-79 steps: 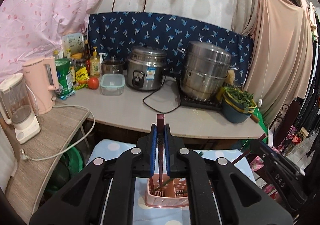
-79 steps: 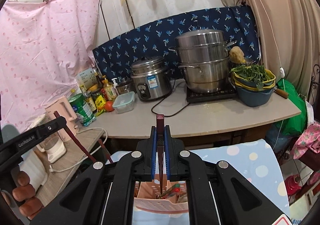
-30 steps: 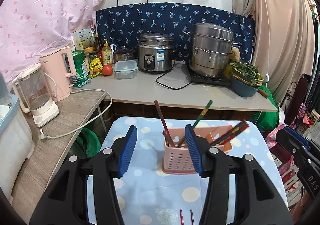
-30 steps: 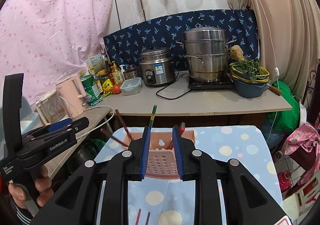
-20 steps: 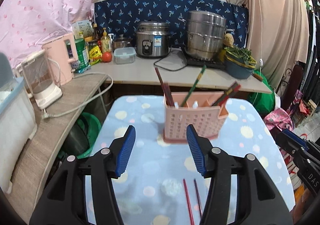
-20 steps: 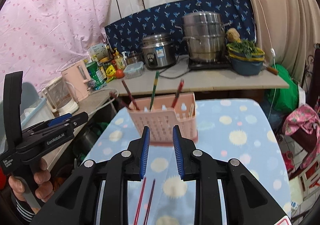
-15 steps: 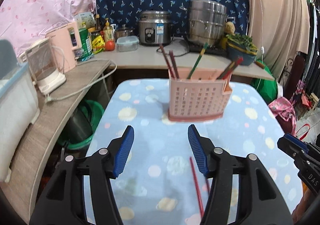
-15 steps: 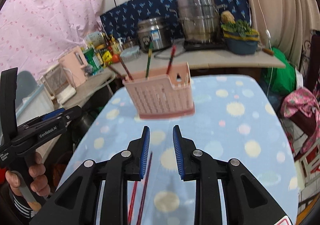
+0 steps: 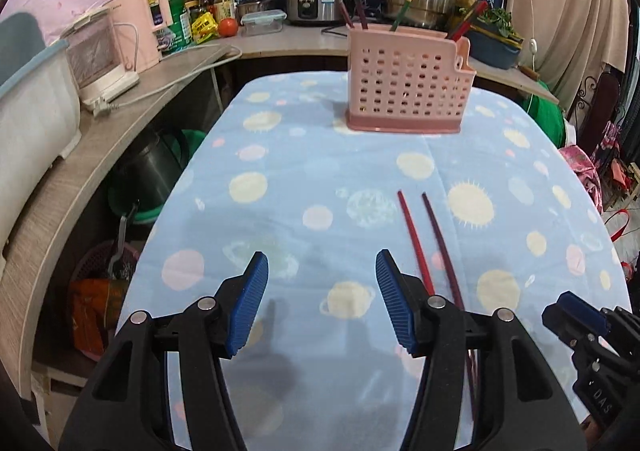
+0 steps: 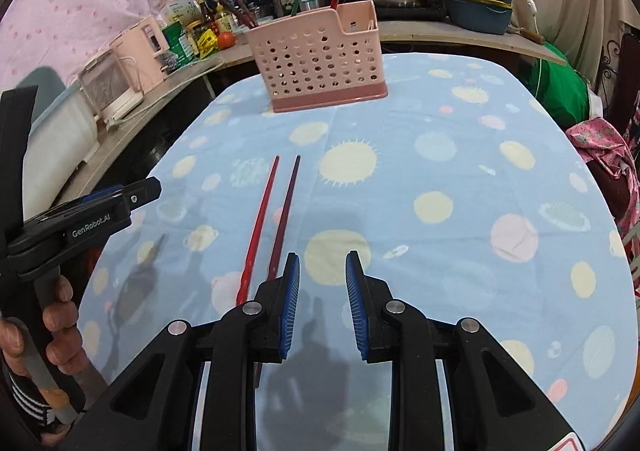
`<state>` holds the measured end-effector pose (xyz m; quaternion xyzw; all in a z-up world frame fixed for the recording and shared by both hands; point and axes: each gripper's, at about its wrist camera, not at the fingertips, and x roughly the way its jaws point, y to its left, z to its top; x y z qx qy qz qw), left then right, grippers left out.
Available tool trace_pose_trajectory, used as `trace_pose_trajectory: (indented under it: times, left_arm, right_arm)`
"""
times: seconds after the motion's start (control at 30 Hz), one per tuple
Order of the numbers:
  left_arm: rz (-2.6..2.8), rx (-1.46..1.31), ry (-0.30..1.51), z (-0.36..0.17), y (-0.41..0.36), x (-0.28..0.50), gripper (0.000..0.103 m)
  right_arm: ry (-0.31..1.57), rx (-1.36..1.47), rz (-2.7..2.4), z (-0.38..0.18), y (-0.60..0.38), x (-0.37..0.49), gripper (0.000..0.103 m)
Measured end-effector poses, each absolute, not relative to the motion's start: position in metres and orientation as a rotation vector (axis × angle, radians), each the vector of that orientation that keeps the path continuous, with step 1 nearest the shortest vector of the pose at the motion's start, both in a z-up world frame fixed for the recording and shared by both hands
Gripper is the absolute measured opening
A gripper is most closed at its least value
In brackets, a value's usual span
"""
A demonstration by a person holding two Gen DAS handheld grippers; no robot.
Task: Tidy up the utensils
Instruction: 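Lower both open tools toward the last two red chopsticks, then grasp a dark red chopstick with right tool while left tool grasps the other red chopstick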
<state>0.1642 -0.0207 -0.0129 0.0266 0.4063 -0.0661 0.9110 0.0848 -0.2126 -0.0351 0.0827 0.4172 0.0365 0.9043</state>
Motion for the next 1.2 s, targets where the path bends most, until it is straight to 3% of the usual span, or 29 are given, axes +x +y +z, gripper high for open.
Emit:
trace_pose_trajectory:
  times: [0.7,0.93,1.2]
  left_arm:
    - [-0.136,0.014,0.989,-0.069,-0.006,0.127,0.054]
    - [-0.154,0.022,0.990,-0.071,-0.012,0.120,0.062]
    - [-0.205,0.016,0.979,-0.066,-0.029,0.110,0.080]
  right_arm:
    - [0.945,0.130,0.131,-0.080,-0.169,0.063,0.022]
    - [0.932,0.095,0.100,-0.081,-0.170,0.063,0.008]
    - [0.930,0.151,0.052,-0.081,-0.194,0.060,0.007]
